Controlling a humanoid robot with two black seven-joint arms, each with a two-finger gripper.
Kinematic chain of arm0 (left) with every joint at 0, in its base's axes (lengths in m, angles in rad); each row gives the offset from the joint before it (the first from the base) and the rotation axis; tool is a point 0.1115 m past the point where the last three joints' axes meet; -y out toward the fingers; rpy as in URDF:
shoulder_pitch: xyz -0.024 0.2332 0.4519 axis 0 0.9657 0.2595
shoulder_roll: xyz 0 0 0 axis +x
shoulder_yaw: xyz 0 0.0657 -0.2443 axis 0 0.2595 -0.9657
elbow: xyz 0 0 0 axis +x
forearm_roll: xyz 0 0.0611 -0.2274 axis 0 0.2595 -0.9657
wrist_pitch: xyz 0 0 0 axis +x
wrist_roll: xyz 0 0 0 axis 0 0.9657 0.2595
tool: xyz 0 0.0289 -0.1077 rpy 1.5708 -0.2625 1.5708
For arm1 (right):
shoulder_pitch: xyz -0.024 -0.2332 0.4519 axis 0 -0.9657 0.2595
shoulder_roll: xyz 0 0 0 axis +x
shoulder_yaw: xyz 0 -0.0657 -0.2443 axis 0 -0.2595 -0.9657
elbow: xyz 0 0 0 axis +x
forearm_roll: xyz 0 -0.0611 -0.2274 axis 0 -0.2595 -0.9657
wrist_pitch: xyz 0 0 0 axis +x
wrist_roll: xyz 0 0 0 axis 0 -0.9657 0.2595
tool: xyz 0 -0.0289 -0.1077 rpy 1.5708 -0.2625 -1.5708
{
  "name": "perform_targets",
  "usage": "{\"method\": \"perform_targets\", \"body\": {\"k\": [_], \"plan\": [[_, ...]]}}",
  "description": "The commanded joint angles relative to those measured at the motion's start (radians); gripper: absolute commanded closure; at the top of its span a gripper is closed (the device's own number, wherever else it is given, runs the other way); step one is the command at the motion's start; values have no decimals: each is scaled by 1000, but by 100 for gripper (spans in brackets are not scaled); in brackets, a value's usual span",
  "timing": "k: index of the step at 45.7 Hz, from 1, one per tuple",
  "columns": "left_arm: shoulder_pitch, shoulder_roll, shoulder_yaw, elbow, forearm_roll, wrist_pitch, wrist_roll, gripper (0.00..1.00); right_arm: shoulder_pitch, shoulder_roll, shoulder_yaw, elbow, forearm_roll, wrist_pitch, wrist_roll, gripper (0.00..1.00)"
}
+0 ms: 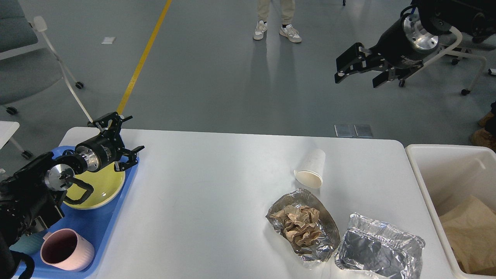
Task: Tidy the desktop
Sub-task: 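Swing the right gripper up and over toward the white paper cup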
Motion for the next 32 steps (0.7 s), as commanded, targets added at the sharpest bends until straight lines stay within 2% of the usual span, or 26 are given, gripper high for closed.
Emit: {"method": "perform_targets", "body": {"k": [1,14,32], "plan": [[0,0,0,0,0,-1,0,4,-18,70,34,-16,21,-11,0,1],[0,0,0,0,0,-1,0,4,-193,250,95,-82,80,-190,-2,0],[0,0,0,0,0,-1,0,4,-372,294,104,-116,72,-491,-3,0]]}}
